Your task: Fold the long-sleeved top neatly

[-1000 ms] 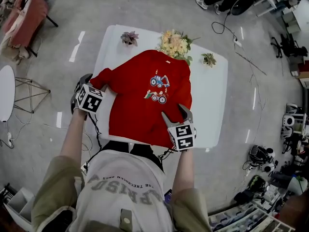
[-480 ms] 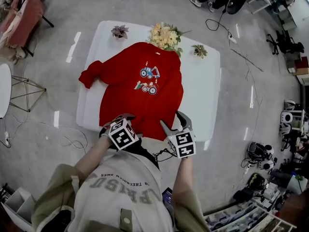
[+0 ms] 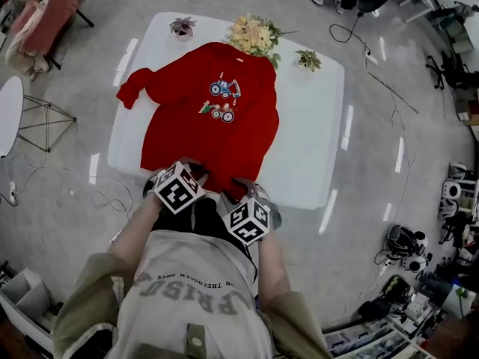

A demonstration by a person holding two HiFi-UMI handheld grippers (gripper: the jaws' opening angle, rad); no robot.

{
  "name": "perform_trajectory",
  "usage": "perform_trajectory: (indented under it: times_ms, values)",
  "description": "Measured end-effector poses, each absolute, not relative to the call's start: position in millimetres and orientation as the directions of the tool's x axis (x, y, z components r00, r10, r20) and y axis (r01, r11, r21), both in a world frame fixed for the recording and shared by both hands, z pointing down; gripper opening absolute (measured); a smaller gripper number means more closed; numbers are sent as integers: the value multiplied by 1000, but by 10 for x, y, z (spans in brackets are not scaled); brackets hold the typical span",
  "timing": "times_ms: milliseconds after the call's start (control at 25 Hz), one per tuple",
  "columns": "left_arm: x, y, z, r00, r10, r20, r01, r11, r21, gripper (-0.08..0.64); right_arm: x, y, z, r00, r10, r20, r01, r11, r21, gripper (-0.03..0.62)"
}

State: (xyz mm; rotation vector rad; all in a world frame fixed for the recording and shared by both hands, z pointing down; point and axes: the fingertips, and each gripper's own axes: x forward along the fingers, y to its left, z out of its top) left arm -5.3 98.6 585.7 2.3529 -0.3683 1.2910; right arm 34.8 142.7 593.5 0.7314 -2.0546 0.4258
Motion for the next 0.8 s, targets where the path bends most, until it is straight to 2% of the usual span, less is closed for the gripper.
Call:
perform_trajectory:
  times_ms: [40, 120, 320, 480, 640, 800]
  values:
    - [-59, 979, 5814, 534, -33, 845, -427, -873, 235, 38, 356, 1415, 5904, -433, -347, 832, -640, 768, -13, 109]
    - [-121, 918, 5698, 539, -51, 841, -437, -870, 227, 31, 336, 1343, 5752, -473, -371, 799, -654, 756, -36, 44]
    - [-506, 519, 5261, 533, -131, 836, -486, -856, 176, 29, 45, 902, 5253, -566, -446, 693, -656, 753, -52, 37]
    - [-1021, 255, 5165, 491, -169, 854, -549, -821, 154, 29, -430, 617, 5163, -599, -439, 670, -620, 784, -40, 38]
    - [-1389, 240, 5586, 430, -68, 900, -587, -779, 221, 31, -753, 533, 5498, -585, -381, 716, -623, 777, -95, 38]
    - [-1465, 419, 6117, 344, 57, 937, -517, -822, 240, 32, -819, 634, 5967, -527, -310, 791, -652, 744, -143, 38]
